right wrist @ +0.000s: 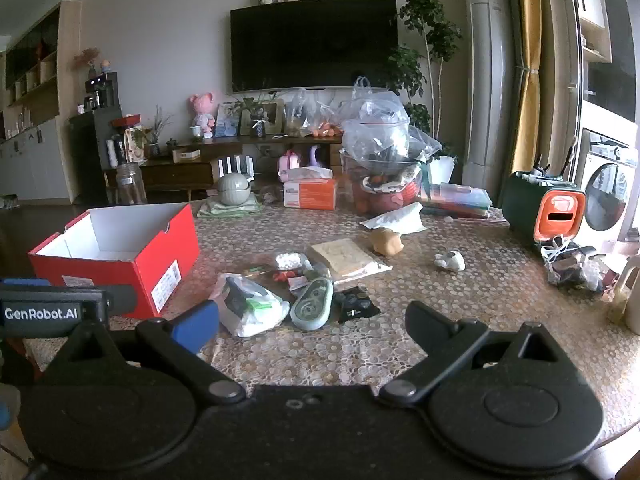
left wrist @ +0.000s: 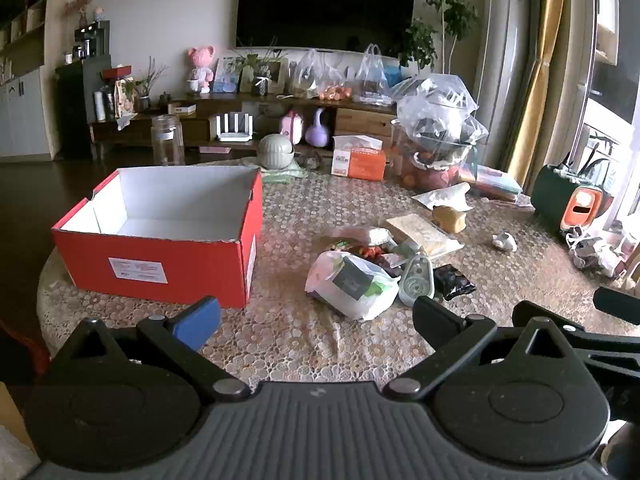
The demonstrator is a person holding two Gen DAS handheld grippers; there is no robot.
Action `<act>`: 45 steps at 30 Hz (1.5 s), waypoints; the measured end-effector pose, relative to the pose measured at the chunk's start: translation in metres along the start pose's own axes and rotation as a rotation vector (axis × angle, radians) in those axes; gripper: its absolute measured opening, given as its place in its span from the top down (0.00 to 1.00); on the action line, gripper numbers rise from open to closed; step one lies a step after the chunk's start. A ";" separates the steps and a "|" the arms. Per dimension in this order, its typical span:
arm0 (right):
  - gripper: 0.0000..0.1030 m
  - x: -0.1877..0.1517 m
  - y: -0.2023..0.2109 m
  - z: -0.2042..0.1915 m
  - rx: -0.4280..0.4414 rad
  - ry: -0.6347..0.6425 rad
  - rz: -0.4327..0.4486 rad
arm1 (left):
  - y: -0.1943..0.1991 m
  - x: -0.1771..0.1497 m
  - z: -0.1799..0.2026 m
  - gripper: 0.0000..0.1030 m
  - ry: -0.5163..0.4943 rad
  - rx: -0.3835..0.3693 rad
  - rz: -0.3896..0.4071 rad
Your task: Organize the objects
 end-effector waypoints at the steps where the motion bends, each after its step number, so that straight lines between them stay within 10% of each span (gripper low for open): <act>1: 0.03 0.000 0.000 0.000 0.000 0.001 0.000 | -0.001 0.000 0.000 0.00 -0.001 0.000 -0.002; 45: 0.04 0.007 -0.003 0.000 0.029 0.042 0.053 | -0.003 0.005 0.004 0.00 -0.031 -0.013 0.020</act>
Point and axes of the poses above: each gripper's, at about its wrist camera, not at the fingertips, and y roughly against the way its jaws point, z to its right, x to its top, the point moved 6 cm from there along -y, roughly the way its jaws point, and after that the axes turned 10 degrees about y, right-handed, at the moved point
